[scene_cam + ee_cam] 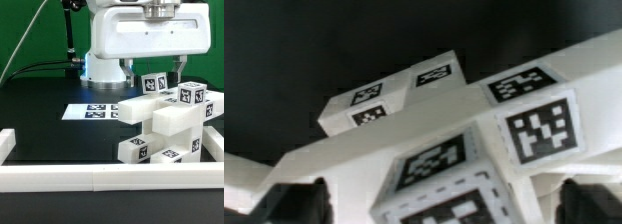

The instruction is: Assemble chair

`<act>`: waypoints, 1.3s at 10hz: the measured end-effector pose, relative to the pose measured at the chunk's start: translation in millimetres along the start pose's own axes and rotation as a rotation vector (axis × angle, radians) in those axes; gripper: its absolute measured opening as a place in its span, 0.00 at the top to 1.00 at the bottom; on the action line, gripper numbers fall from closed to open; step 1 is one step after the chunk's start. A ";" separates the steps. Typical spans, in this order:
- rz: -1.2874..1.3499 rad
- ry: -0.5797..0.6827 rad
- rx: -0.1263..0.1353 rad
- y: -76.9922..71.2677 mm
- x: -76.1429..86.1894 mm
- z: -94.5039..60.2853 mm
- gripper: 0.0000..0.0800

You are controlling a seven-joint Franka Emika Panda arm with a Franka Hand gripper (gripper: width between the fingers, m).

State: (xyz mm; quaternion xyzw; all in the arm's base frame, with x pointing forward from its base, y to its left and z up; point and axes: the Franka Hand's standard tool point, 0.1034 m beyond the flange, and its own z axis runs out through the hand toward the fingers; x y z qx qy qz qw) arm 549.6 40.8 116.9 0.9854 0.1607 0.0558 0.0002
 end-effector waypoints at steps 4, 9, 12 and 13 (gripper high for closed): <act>0.180 0.000 0.001 -0.2 0.0 0.1 0.64; 0.686 0.025 -0.002 -1.5 1.9 1.1 0.64; 1.045 0.014 0.033 -1.1 2.1 0.7 0.64; 1.112 0.011 0.047 -0.9 1.2 1.3 0.64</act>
Offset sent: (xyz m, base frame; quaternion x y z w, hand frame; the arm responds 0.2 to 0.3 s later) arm 0.0000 0.0000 0.0000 0.0000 0.0000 0.1296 0.9916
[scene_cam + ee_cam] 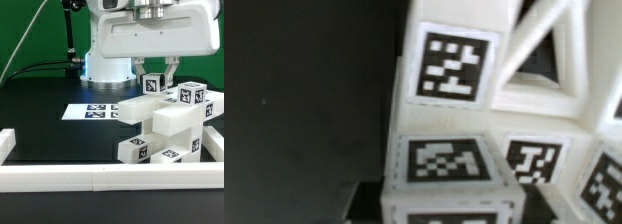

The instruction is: Assemble chair

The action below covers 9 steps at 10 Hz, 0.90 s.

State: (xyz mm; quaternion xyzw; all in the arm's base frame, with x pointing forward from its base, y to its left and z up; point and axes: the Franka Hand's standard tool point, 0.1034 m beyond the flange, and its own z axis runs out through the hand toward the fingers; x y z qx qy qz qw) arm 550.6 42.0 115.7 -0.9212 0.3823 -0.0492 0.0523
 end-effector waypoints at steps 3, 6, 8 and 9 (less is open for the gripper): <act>-0.134 0.002 -0.005 -3.1 -3.3 0.2 0.37; -0.626 -0.019 -0.012 -6.2 -3.9 -2.2 0.22; -0.776 -0.018 -0.021 -5.1 -3.7 -2.2 0.19; -0.843 -0.018 -0.022 -4.3 -2.8 -2.3 0.19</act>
Offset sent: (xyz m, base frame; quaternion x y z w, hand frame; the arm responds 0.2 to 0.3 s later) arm 0.0108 0.0113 0.0082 0.0131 -0.0337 -0.3142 0.9487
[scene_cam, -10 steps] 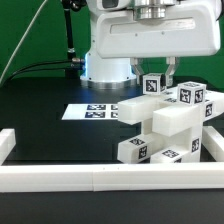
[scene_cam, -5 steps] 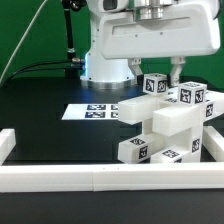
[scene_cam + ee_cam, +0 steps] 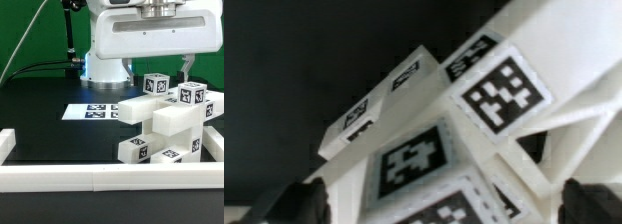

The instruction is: Assemble chair

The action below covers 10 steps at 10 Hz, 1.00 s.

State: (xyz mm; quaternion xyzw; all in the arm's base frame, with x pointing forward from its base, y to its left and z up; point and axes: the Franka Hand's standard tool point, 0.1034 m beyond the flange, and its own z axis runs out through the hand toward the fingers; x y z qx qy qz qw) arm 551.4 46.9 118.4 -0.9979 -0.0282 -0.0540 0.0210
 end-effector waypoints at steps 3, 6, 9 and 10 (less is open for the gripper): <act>-0.258 -0.014 -0.023 1.6 -1.1 4.1 0.19; -0.187 -0.014 -0.025 2.0 -1.2 4.2 0.53; 0.042 -0.010 -0.024 1.4 -1.1 4.2 0.65; 0.281 -0.007 -0.023 -2.1 -1.2 4.3 0.65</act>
Offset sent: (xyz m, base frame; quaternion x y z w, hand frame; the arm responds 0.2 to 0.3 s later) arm 0.0000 0.0000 0.0000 0.0000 0.0000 0.0000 1.0000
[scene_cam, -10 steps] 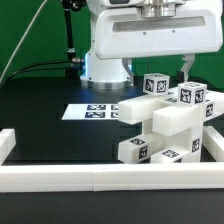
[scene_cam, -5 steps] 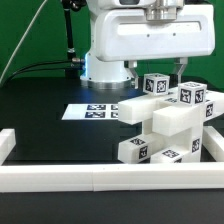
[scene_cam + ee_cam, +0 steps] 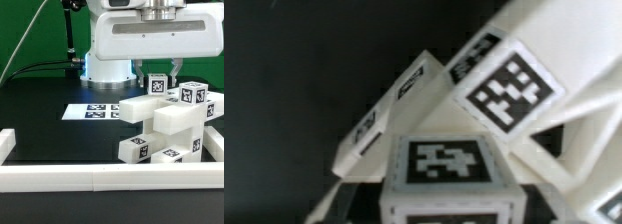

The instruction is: Assemble chair

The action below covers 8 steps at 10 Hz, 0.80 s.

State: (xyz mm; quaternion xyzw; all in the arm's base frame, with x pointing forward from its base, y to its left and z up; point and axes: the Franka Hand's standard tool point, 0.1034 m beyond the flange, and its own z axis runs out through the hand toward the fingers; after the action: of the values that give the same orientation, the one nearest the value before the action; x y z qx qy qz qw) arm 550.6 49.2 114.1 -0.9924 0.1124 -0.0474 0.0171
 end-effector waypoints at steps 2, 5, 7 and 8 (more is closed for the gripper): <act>0.284 -0.005 0.008 -0.7 -0.5 -0.1 0.65; 0.656 -0.025 0.023 7.0 2.9 0.8 0.65; 0.657 -0.027 0.023 6.7 2.4 1.1 0.64; 0.589 -0.024 0.021 6.2 1.8 1.7 0.64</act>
Offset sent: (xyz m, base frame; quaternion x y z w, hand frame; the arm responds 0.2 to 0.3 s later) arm 0.0023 -0.0154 -0.0041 -0.0084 -0.0263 0.3382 0.9407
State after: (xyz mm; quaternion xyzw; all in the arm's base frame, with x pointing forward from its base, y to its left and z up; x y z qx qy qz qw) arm 551.1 42.8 112.3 -0.9172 0.3951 -0.0295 0.0416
